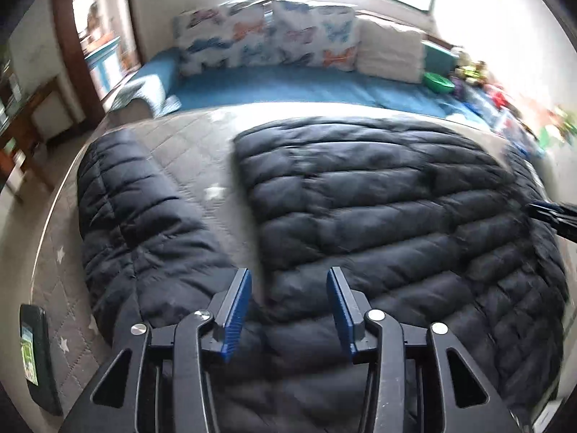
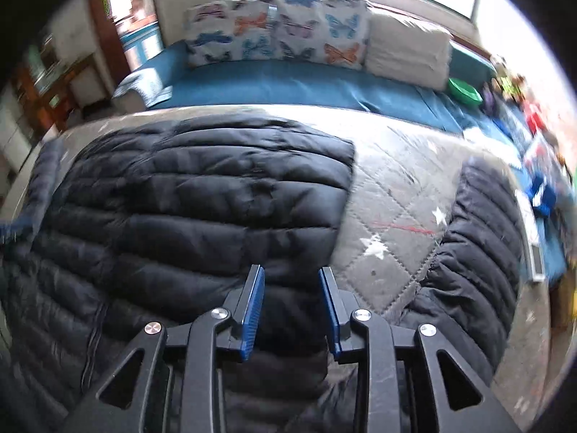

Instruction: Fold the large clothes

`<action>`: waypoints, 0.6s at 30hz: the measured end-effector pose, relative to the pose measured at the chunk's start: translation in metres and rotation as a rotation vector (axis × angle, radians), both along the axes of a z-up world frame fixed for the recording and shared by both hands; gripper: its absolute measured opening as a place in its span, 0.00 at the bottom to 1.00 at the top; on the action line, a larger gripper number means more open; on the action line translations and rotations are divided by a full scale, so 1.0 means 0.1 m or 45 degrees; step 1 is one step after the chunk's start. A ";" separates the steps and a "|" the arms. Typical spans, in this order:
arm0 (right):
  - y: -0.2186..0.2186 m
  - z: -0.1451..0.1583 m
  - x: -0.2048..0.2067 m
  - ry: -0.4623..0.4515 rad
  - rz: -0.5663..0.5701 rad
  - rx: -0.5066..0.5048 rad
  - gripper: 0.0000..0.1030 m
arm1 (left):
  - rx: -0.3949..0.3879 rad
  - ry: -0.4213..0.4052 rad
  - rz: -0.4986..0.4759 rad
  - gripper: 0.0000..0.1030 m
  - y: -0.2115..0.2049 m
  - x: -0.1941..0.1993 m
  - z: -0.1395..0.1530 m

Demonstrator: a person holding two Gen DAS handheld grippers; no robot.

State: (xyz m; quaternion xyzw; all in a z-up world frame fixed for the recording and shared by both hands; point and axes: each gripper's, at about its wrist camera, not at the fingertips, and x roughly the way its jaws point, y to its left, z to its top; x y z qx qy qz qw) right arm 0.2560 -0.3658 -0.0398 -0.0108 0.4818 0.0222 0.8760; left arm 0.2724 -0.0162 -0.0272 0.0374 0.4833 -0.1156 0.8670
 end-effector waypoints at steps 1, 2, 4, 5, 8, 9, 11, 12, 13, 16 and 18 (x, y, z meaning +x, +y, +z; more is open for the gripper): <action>0.07 -0.01 -0.06 0.014 0.042 0.021 0.36 | -0.019 0.008 -0.043 0.46 -0.04 -0.12 0.02; 0.16 -0.01 -0.16 0.025 0.092 0.046 0.37 | -0.030 0.020 -0.073 0.46 -0.11 -0.18 0.03; 0.31 -0.01 -0.33 0.062 0.171 0.068 0.41 | -0.045 0.047 -0.139 0.46 -0.25 -0.36 0.01; 0.43 -0.05 -0.45 0.083 0.220 0.065 0.41 | -0.037 0.055 -0.165 0.46 -0.31 -0.48 0.00; 0.68 -0.15 -0.66 0.123 0.314 0.033 0.41 | 0.034 0.046 -0.244 0.47 -0.44 -0.82 -0.09; 0.78 -0.21 -0.75 0.140 0.343 0.021 0.41 | 0.073 0.020 -0.261 0.47 -0.48 -0.93 -0.12; 0.92 -0.36 -0.89 0.183 0.383 -0.013 0.41 | 0.129 -0.022 -0.301 0.52 -0.55 -1.09 -0.19; 0.98 -0.45 -0.95 0.214 0.402 -0.035 0.41 | 0.153 -0.038 -0.318 0.54 -0.57 -1.17 -0.21; 1.04 -0.55 -1.01 0.244 0.413 -0.082 0.42 | 0.180 -0.045 -0.325 0.55 -0.59 -1.24 -0.25; 1.11 -0.54 -1.17 0.213 0.446 -0.173 0.42 | 0.240 -0.043 -0.376 0.55 -0.61 -1.44 -0.38; 1.11 -0.45 -1.26 0.234 0.461 -0.129 0.42 | 0.224 -0.001 -0.402 0.55 -0.60 -1.51 -0.46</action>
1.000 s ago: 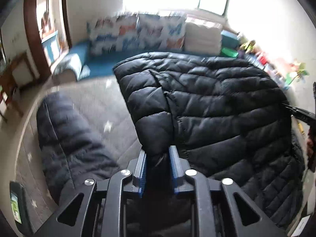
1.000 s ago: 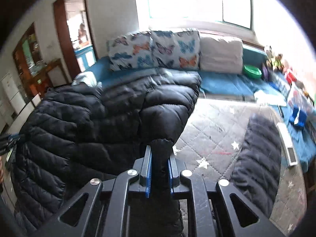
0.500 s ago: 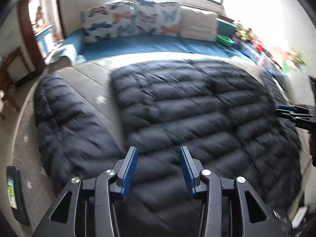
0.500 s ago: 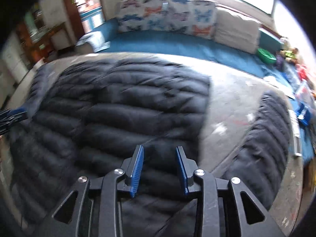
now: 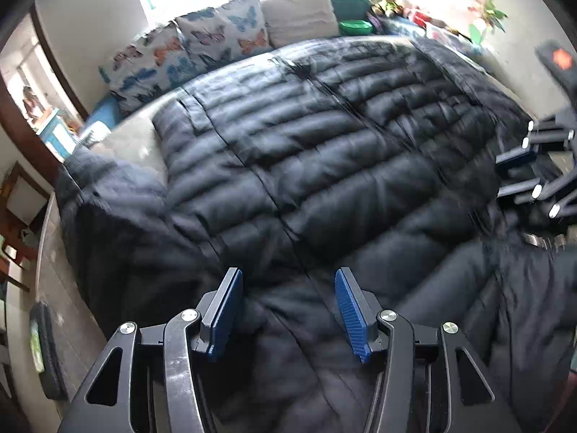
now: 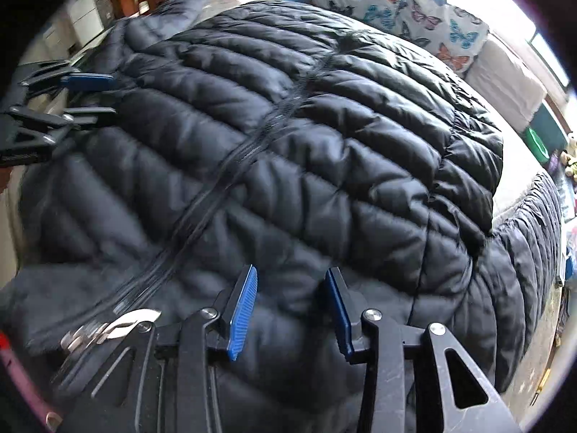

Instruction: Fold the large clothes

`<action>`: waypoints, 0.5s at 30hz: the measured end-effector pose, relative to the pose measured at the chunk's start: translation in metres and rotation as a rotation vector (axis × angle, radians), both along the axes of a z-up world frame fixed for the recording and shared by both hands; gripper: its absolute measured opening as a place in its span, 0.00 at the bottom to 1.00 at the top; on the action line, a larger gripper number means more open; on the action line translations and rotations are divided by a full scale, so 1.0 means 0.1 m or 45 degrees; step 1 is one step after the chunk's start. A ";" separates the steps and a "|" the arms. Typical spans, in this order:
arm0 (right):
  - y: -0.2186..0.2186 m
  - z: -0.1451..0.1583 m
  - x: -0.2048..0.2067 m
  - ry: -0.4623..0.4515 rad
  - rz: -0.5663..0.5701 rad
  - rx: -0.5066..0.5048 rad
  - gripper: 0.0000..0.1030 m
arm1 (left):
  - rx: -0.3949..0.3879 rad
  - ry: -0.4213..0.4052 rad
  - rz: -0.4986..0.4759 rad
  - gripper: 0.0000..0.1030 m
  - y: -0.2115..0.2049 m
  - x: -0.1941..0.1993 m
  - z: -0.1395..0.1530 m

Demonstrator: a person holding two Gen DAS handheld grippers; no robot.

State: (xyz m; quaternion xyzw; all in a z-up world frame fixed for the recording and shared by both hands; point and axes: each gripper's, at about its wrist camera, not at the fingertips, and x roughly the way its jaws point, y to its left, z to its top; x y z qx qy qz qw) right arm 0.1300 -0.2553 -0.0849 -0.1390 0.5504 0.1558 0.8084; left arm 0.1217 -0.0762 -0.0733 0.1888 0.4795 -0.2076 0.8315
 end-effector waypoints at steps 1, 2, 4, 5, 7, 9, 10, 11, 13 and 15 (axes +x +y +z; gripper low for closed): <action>-0.01 0.07 -0.06 0.001 0.002 0.023 0.42 | -0.016 0.017 -0.004 0.55 0.02 -0.05 -0.01; -0.02 0.15 -0.12 -0.007 0.007 0.036 0.42 | -0.026 0.025 0.002 0.55 0.04 -0.09 -0.01; -0.03 0.31 -0.27 -0.045 0.024 0.062 0.42 | -0.070 0.051 0.023 0.55 0.07 -0.19 0.07; -0.01 0.35 -0.32 -0.055 0.035 0.080 0.42 | -0.124 0.059 0.022 0.55 0.09 -0.24 0.14; -0.01 0.46 -0.49 -0.065 0.065 0.148 0.43 | -0.224 0.054 -0.012 0.55 0.08 -0.38 0.29; 0.05 0.51 -0.62 -0.057 0.106 0.203 0.47 | -0.286 0.031 -0.058 0.55 -0.01 -0.52 0.41; 0.10 0.51 -0.69 -0.046 0.129 0.228 0.48 | -0.317 0.036 -0.084 0.55 -0.07 -0.58 0.44; 0.15 0.49 -0.75 -0.033 0.147 0.250 0.49 | -0.344 0.055 -0.106 0.55 -0.13 -0.59 0.45; 0.21 0.43 -0.89 -0.020 0.171 0.283 0.50 | -0.463 0.130 -0.186 0.55 -0.22 -0.68 0.47; 0.22 0.36 -0.96 -0.022 0.163 0.268 0.50 | -0.533 0.161 -0.268 0.55 -0.31 -0.81 0.48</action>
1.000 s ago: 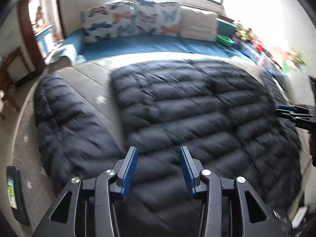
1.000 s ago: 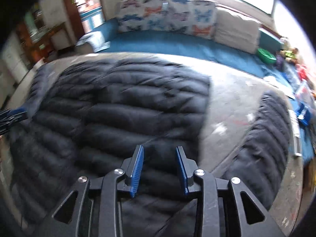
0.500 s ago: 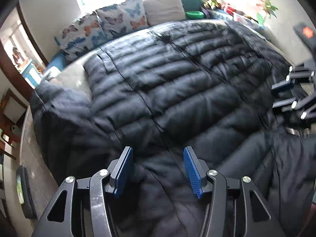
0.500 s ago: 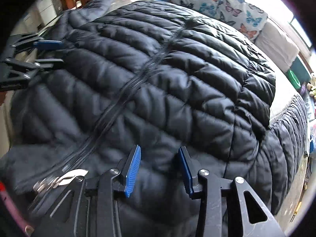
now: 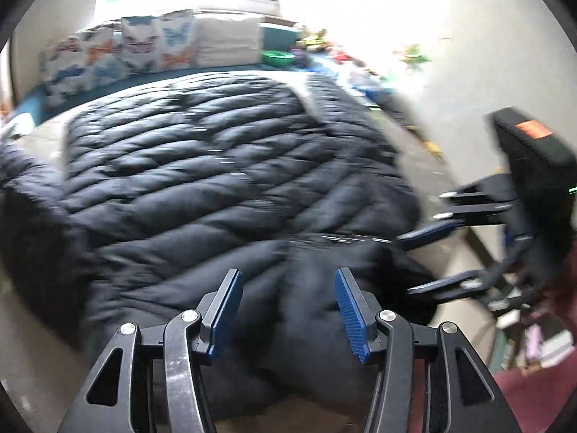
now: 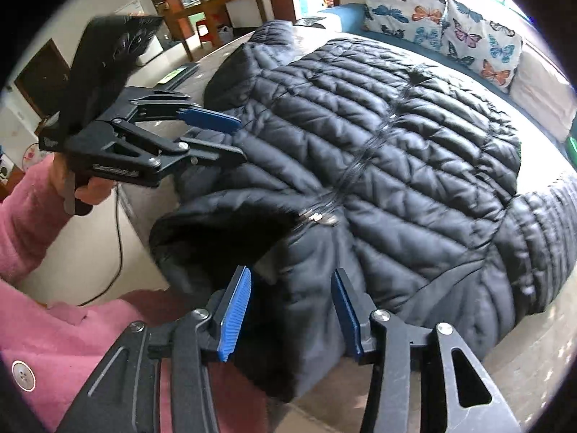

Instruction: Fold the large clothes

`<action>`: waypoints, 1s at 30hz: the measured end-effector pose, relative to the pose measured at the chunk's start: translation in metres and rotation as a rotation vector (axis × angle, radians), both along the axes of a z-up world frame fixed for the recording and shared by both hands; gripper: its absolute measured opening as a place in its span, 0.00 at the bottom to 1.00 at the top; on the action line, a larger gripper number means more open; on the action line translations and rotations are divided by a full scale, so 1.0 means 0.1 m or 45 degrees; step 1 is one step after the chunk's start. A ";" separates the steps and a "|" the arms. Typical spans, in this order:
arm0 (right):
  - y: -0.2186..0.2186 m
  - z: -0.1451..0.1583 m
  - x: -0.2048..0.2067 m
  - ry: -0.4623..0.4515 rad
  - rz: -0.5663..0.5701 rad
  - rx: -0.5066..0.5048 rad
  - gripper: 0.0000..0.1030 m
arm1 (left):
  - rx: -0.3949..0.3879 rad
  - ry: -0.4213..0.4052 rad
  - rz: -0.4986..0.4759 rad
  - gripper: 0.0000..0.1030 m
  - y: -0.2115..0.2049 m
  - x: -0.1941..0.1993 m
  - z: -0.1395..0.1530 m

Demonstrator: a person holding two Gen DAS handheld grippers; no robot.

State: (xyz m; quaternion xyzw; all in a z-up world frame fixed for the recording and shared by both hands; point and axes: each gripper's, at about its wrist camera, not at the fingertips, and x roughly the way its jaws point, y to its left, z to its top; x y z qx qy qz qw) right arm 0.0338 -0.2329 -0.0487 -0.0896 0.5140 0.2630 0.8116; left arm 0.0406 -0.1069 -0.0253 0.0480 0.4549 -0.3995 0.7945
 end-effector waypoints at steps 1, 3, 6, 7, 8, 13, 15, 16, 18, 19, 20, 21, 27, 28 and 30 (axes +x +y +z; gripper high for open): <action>0.02 -0.07 0.00 -0.007 -0.008 -0.019 0.50 | -0.015 -0.005 -0.032 0.55 -0.04 -0.06 0.00; 0.02 -0.15 -0.05 -0.021 -0.020 -0.047 0.50 | -0.004 -0.019 -0.107 0.52 -0.16 -0.20 -0.01; 0.05 -0.22 -0.09 -0.075 -0.034 -0.115 0.30 | 0.039 -0.040 -0.177 0.48 -0.27 -0.38 -0.01; 0.06 -0.19 -0.12 -0.101 -0.035 -0.142 0.21 | 0.044 -0.047 -0.192 0.48 -0.30 -0.42 -0.01; 0.06 -0.15 -0.15 -0.126 -0.037 -0.147 0.17 | 0.061 -0.072 -0.219 0.48 -0.33 -0.49 0.00; -0.02 0.01 -0.23 -0.194 -0.045 -0.114 0.11 | 0.194 -0.062 -0.194 0.10 -0.39 -0.49 -0.22; -0.02 0.01 -0.29 -0.216 -0.019 -0.133 0.11 | 0.158 -0.081 -0.201 0.09 -0.36 -0.55 -0.21; -0.01 -0.02 -0.32 -0.220 0.001 -0.145 0.11 | 0.161 -0.115 -0.209 0.09 -0.36 -0.60 -0.20; 0.01 -0.15 -0.34 -0.181 0.021 -0.145 0.11 | 0.172 -0.116 -0.230 0.09 -0.39 -0.65 -0.28; 0.02 -0.23 -0.31 -0.151 0.016 -0.133 0.11 | 0.178 -0.073 -0.233 0.09 -0.41 -0.63 -0.37; 0.02 -0.33 -0.28 -0.118 0.008 -0.121 0.12 | 0.189 -0.039 -0.233 0.09 -0.41 -0.61 -0.45; 0.03 -0.40 -0.27 -0.095 0.008 -0.120 0.14 | 0.210 -0.002 -0.223 0.09 -0.42 -0.57 -0.56; -0.05 -0.36 -0.23 -0.013 0.024 -0.049 0.21 | 0.151 0.071 -0.207 0.12 -0.33 -0.43 -0.53; -0.10 -0.29 -0.23 -0.013 0.026 -0.020 0.22 | 0.145 0.067 -0.211 0.13 -0.31 -0.42 -0.48; -0.27 -0.13 -0.21 -0.018 -0.010 0.046 0.27 | 0.132 0.049 -0.215 0.15 -0.26 -0.41 -0.37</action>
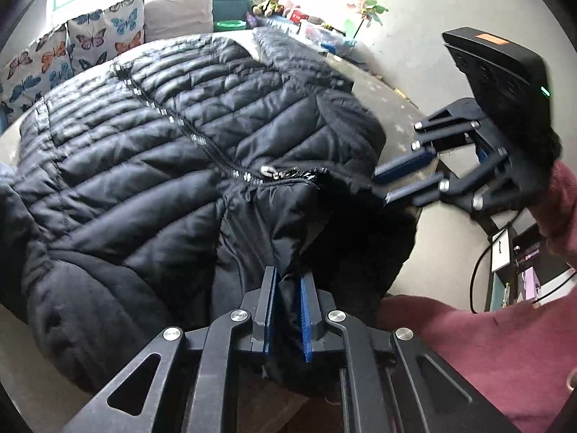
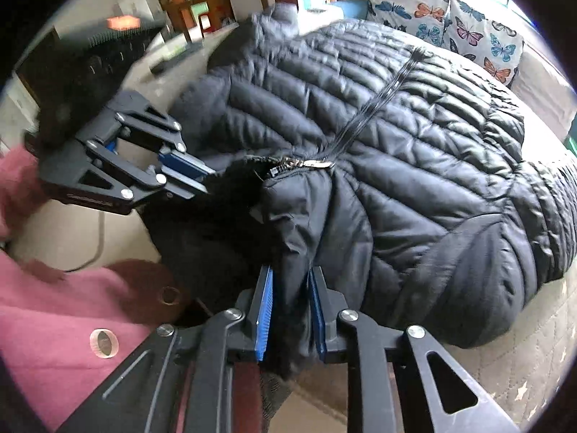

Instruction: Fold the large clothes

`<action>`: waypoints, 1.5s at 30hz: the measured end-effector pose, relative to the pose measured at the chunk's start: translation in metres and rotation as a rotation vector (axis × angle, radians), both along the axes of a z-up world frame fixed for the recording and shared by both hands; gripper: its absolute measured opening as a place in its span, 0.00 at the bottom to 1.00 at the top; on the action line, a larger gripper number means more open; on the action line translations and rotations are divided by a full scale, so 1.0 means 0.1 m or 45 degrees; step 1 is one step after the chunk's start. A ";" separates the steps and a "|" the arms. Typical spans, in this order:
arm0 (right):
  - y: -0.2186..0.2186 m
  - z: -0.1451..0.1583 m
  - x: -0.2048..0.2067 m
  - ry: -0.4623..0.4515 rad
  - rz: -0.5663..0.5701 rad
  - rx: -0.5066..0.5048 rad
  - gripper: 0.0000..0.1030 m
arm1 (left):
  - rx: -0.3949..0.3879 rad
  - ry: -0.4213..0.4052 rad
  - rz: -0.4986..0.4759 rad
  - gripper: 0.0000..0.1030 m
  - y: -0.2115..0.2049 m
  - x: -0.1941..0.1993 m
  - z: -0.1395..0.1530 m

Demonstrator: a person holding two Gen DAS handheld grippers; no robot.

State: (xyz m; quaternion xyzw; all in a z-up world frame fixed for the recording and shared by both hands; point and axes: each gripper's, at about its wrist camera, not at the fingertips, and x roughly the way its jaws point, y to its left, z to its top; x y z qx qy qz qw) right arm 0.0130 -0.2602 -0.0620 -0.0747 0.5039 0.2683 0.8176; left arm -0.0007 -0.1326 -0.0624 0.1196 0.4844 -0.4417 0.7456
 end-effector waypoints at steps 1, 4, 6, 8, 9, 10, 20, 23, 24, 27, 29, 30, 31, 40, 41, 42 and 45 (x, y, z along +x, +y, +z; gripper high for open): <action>-0.09 0.05 0.02 -0.012 -0.032 0.025 0.30 | -0.005 -0.004 -0.002 0.17 0.02 -0.01 0.06; -0.53 0.18 0.15 -0.049 -0.192 0.097 0.37 | -0.007 -0.039 0.024 0.31 0.09 -0.02 0.32; -0.83 0.23 0.23 -0.076 -0.301 0.118 0.39 | -0.010 -0.084 0.055 0.42 0.15 -0.02 0.50; -1.20 0.26 0.37 -0.094 -0.431 0.159 0.40 | -0.018 -0.144 0.092 0.49 0.18 0.04 0.67; -1.45 0.28 0.46 -0.105 -0.517 0.189 0.40 | -0.021 -0.164 0.109 0.49 0.18 0.07 0.73; -1.61 0.27 0.54 -0.114 -0.576 0.204 0.40 | -0.027 -0.177 0.126 0.49 0.17 0.12 0.78; -3.16 -0.07 1.30 -0.111 -1.089 0.324 0.41 | -0.017 -0.073 0.242 0.49 -0.35 0.89 0.56; -3.48 -0.25 1.53 -0.105 -1.175 0.413 0.41 | 0.023 -0.014 0.238 0.49 -0.50 1.02 0.34; -3.54 -0.28 1.59 -0.104 -1.191 0.422 0.41 | 0.027 0.014 0.231 0.49 -0.54 1.05 0.27; -3.76 -0.42 1.78 -0.097 -1.245 0.458 0.41 | 0.050 0.051 0.217 0.49 -0.65 1.10 0.11; -3.83 -0.45 1.83 -0.090 -1.253 0.488 0.41 | 0.058 0.064 0.203 0.49 -0.70 1.10 0.05; -3.87 -0.48 1.87 -0.090 -1.265 0.486 0.41 | 0.063 0.069 0.198 0.49 -0.72 1.10 0.02; -3.91 -0.51 1.90 -0.087 -1.278 0.482 0.41 | 0.067 0.073 0.196 0.48 -0.74 1.11 0.00; -4.12 -0.73 2.03 -0.066 -1.282 0.626 0.41 | 0.085 0.123 0.211 0.49 -0.82 1.21 -0.14; -4.13 -0.73 2.04 -0.068 -1.282 0.650 0.41 | 0.085 0.128 0.215 0.49 -0.82 1.22 -0.14; -4.14 -0.73 2.05 -0.070 -1.277 0.680 0.41 | 0.085 0.129 0.217 0.49 -0.82 1.23 -0.14; -4.16 -0.73 2.04 -0.085 -1.266 0.746 0.34 | 0.089 0.128 0.228 0.49 -0.81 1.25 -0.14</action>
